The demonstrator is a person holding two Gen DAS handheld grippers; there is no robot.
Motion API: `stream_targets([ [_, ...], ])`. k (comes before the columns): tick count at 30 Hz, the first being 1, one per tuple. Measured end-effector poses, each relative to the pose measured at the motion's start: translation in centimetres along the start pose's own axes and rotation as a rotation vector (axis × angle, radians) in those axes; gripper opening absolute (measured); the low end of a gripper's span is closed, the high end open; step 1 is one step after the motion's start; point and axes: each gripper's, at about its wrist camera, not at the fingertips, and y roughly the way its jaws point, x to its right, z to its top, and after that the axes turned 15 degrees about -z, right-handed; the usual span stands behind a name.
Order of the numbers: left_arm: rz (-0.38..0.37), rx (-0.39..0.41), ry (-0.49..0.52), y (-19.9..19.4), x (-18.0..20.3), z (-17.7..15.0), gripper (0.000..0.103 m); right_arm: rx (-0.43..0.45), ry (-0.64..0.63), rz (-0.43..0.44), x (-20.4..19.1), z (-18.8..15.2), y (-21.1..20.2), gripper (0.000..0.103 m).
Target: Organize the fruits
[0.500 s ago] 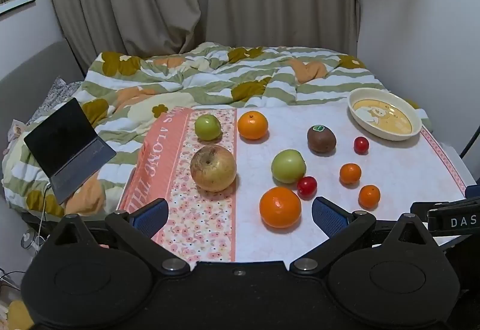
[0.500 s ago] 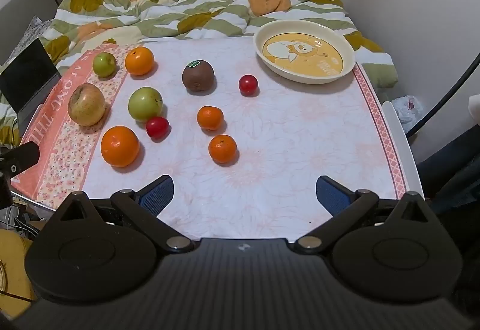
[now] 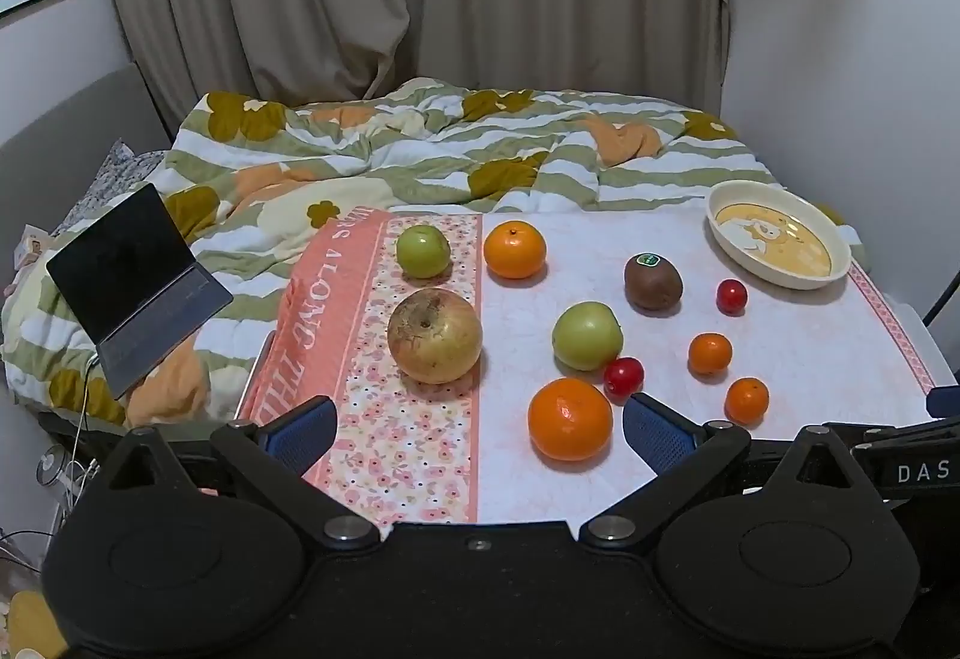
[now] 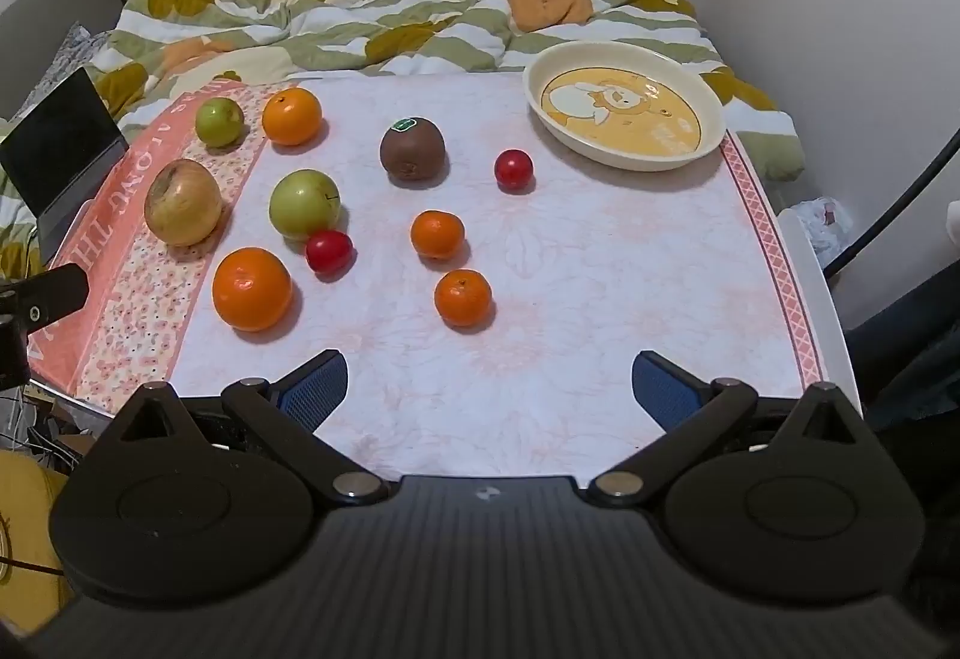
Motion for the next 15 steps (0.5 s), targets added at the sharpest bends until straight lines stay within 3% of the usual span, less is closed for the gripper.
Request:
stream_targets([
  [15,-0.004,-0.003,-0.013,0.41,-0.41,0.43,0.103,-0.008,-0.013,-0.005,-0.21,0.37,0.50,0.103],
])
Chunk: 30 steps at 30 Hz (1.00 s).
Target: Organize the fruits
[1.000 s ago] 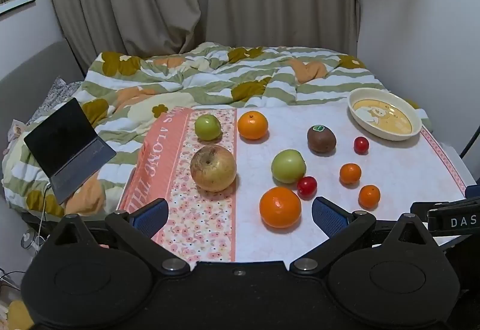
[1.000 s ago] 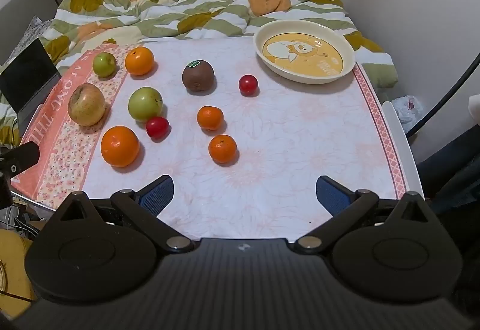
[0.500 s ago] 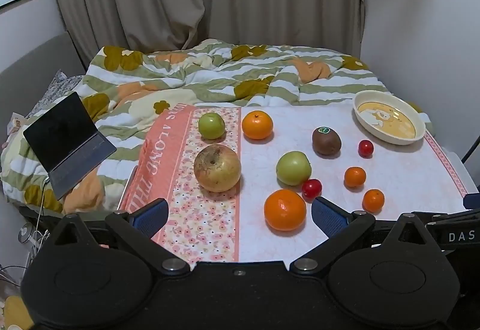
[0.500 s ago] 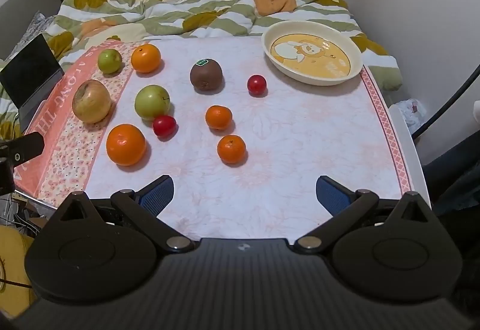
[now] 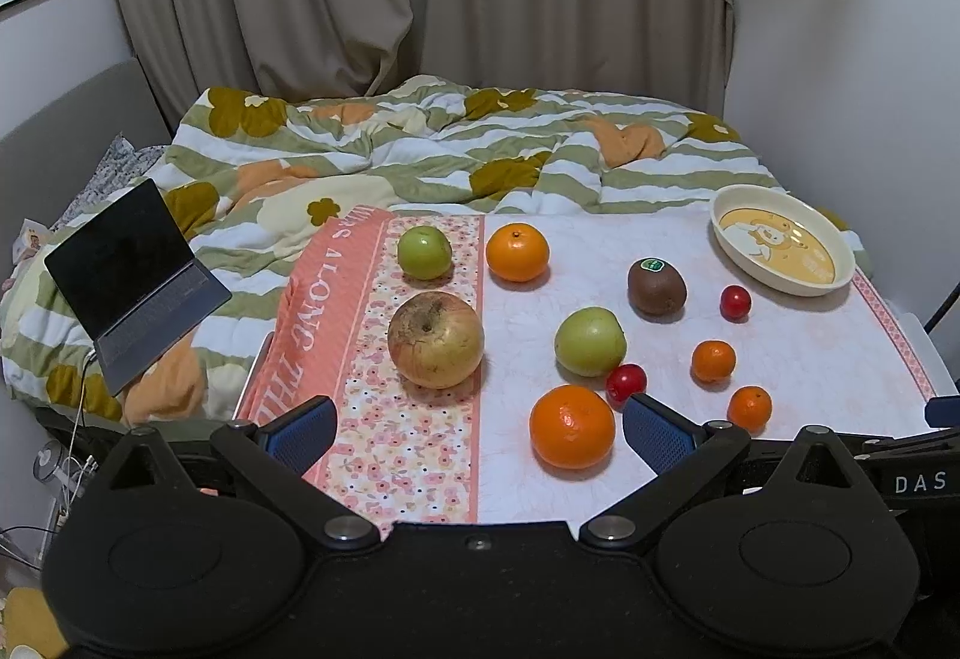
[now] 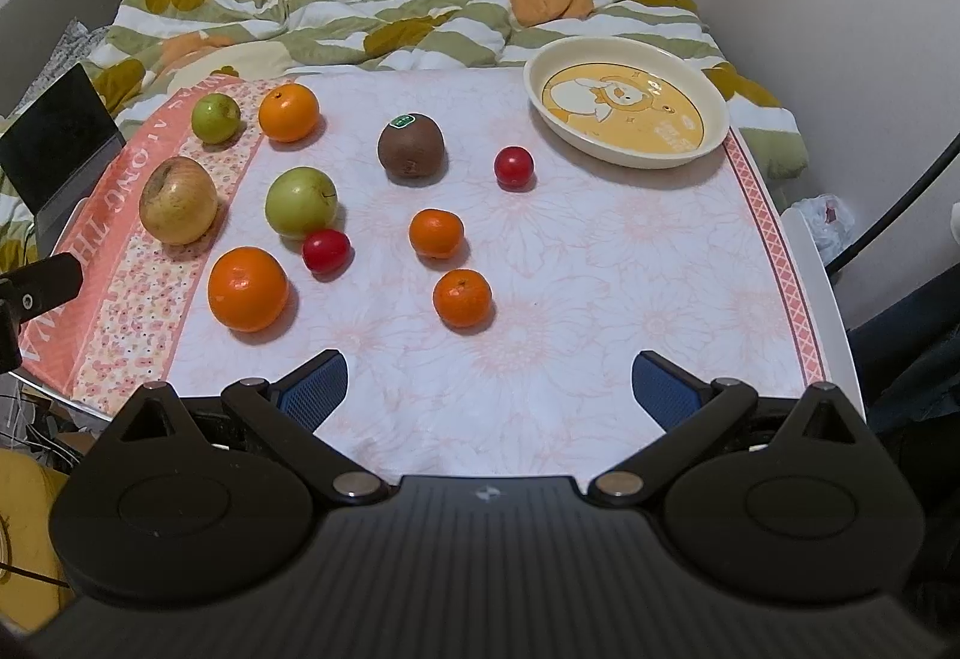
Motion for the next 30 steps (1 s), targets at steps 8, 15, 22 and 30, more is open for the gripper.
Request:
stream_targets([
  [8,-0.004,-0.002,-0.007,0.33,-0.03,0.01,0.103,-0.003,-0.002,0.000,-0.13,0.00,0.17,0.103],
  [15,-0.005,-0.004,-0.008,0.49,0.04,0.04,0.103,0.003,-0.004,-0.002,-0.10,0.15,0.24,0.103],
  [22,-0.007,-0.005,-0.009,0.58,0.16,0.09,0.103,0.004,-0.005,-0.001,-0.13,0.24,0.23,0.103],
  [30,-0.009,-0.006,-0.009,0.65,0.25,0.16,0.103,0.005,-0.005,-0.001,-0.23,0.36,0.15,0.103],
])
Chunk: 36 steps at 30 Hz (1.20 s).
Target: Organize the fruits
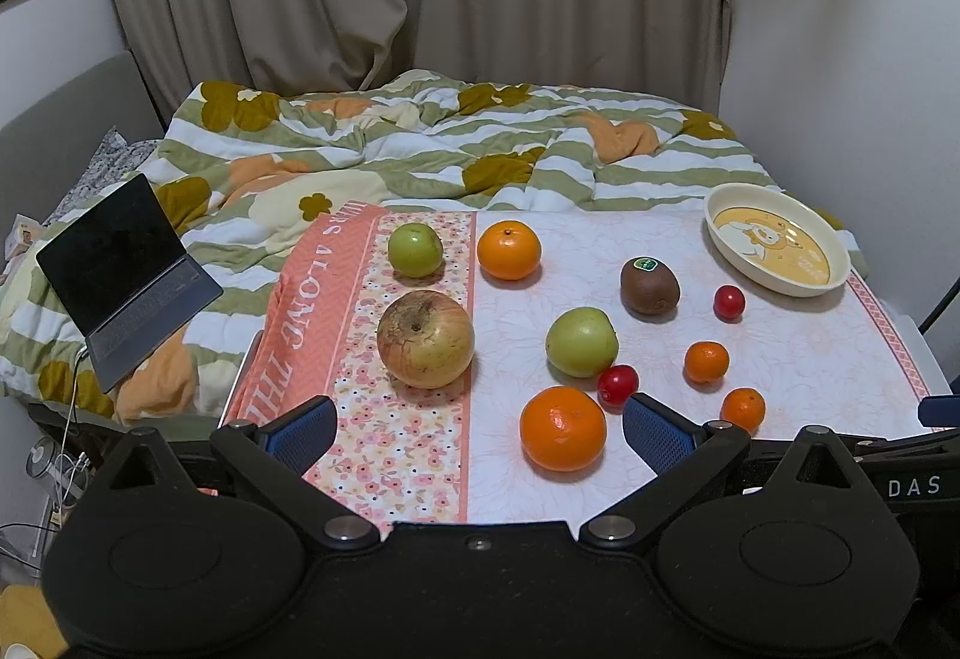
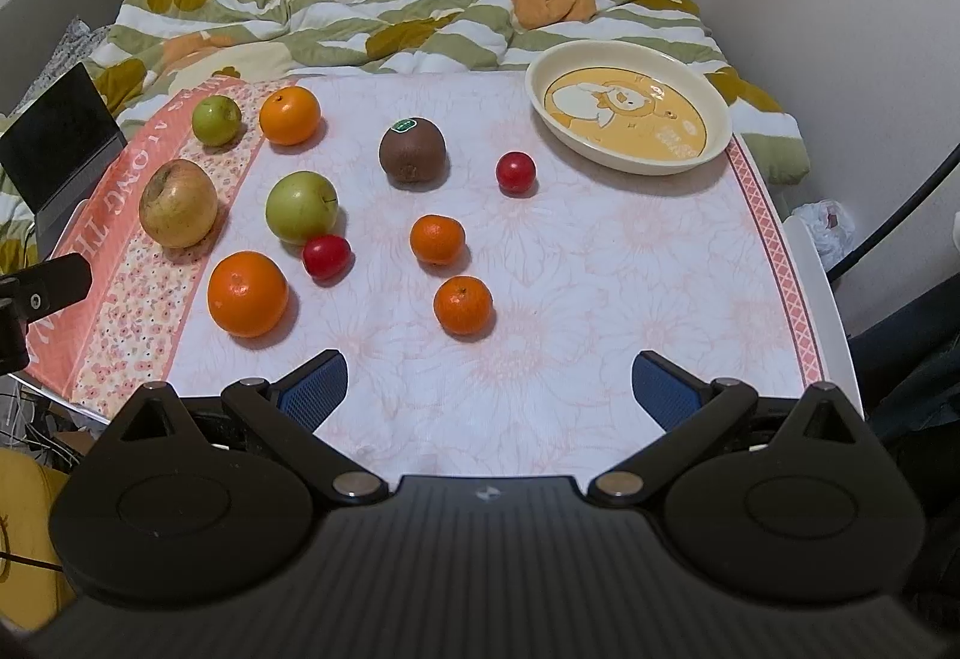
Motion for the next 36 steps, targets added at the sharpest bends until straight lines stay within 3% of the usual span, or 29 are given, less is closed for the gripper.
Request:
stream_targets([
  [36,-0.016,-0.009,-0.005,0.25,-0.51,0.16,0.103,-0.002,0.011,0.001,-0.35,0.21,-0.27,0.103],
])
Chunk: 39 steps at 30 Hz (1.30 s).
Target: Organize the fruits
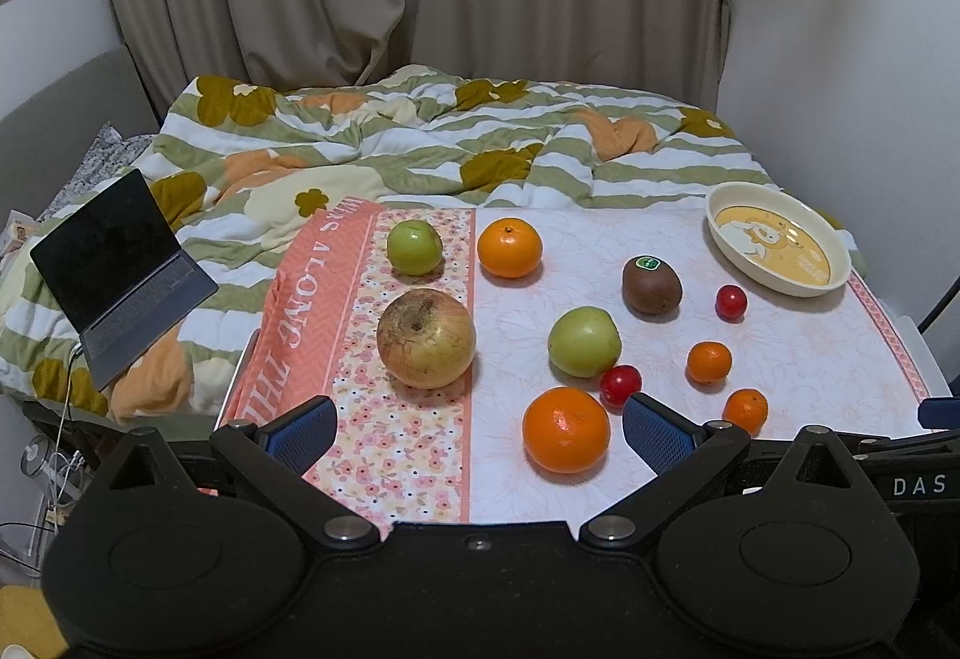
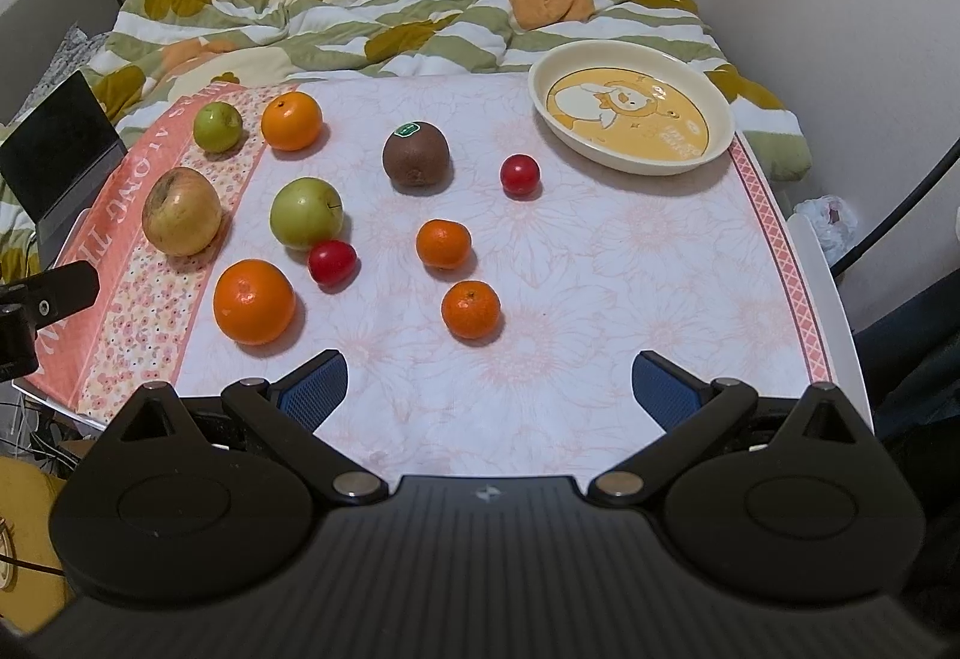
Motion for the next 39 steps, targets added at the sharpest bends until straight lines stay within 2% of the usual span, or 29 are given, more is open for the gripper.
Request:
stream_targets([
  [6,-0.023,0.004,-0.010,0.2,-0.1,0.2,0.102,-0.004,-0.004,0.001,0.0,0.0,0.0,0.103],
  [11,0.007,0.016,0.019,0.8,0.2,0.3,0.102,-0.001,-0.021,0.013,0.3,0.3,0.4,0.103],
  [17,0.021,-0.005,0.076,3.8,0.6,-0.8,0.102,0.030,-0.071,0.042,0.1,0.0,2.8,0.103],
  [21,0.018,-0.015,0.129,6.4,0.7,-2.3,0.099,0.070,-0.069,0.042,0.1,-0.7,5.3,0.103],
  [26,-0.005,-0.022,0.181,9.2,1.3,-3.7,0.096,0.089,-0.124,0.098,-0.3,-1.5,8.4,0.103],
  [32,-0.026,-0.056,0.185,12.0,1.6,-4.5,0.086,0.108,-0.143,0.132,-0.3,-2.4,10.9,0.103],
  [35,-0.025,-0.065,0.182,13.0,1.5,-4.5,0.083,0.112,-0.155,0.152,-0.5,-2.5,11.7,0.098],
  [39,-0.038,-0.070,0.170,13.6,1.5,-4.4,0.073,0.128,-0.164,0.166,-0.8,-2.5,12.2,0.093],
])
